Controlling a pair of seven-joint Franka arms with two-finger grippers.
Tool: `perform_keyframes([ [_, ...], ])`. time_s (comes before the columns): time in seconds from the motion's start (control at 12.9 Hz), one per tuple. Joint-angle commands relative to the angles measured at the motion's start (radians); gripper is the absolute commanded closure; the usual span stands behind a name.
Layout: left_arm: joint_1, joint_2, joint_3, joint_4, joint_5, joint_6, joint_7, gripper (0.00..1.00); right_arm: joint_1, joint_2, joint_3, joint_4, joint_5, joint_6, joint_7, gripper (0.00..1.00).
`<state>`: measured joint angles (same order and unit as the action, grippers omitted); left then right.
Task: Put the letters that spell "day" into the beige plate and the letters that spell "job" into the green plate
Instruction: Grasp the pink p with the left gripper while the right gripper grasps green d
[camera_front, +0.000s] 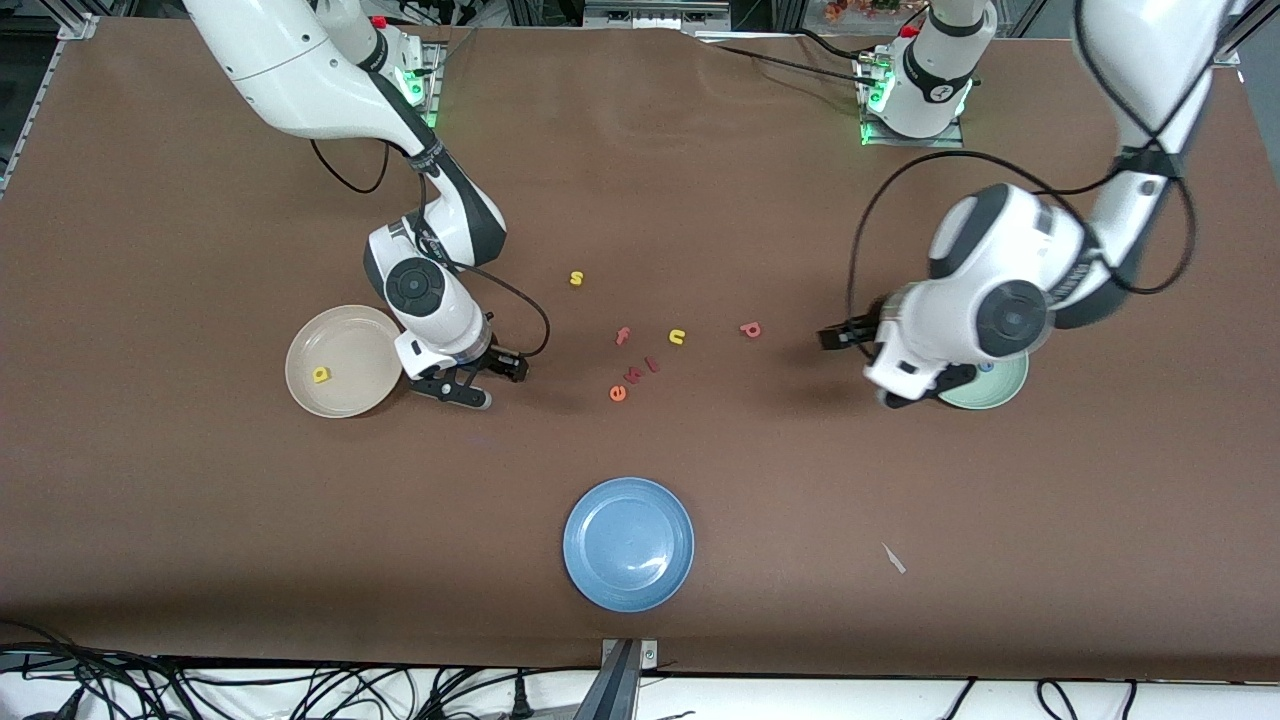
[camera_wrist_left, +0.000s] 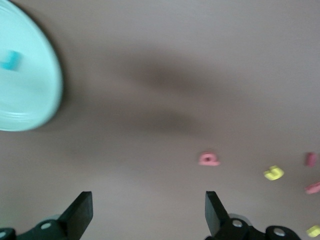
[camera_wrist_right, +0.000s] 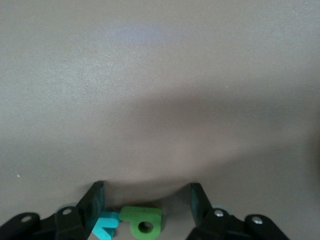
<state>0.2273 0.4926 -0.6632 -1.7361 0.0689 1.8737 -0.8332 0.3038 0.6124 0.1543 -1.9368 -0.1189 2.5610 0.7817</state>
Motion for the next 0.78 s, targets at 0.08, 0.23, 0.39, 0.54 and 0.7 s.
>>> perform_keyframes([
  [0.08, -0.072, 0.027, 0.007, -0.141, 0.000, 0.288, -0.141, 0.03, 0.011, 0.001, -0.007, -0.022, -0.004, 0.025, 0.020, 0.29],
  [0.23, -0.092, 0.029, 0.007, -0.235, 0.049, 0.413, -0.174, 0.05, 0.012, -0.008, -0.007, -0.034, -0.005, 0.025, 0.024, 0.35],
  [0.39, -0.104, 0.070, 0.007, -0.279, 0.150, 0.502, -0.249, 0.05, 0.027, -0.009, -0.007, -0.039, -0.007, 0.025, 0.068, 0.35],
  [0.54, -0.121, 0.135, 0.007, -0.276, 0.286, 0.525, -0.361, 0.10, 0.038, -0.008, -0.007, -0.039, -0.007, 0.025, 0.086, 0.35],
  [0.7, -0.129, 0.188, 0.005, -0.273, 0.405, 0.550, -0.466, 0.12, 0.038, -0.010, -0.007, -0.042, -0.008, 0.025, 0.086, 0.35],
])
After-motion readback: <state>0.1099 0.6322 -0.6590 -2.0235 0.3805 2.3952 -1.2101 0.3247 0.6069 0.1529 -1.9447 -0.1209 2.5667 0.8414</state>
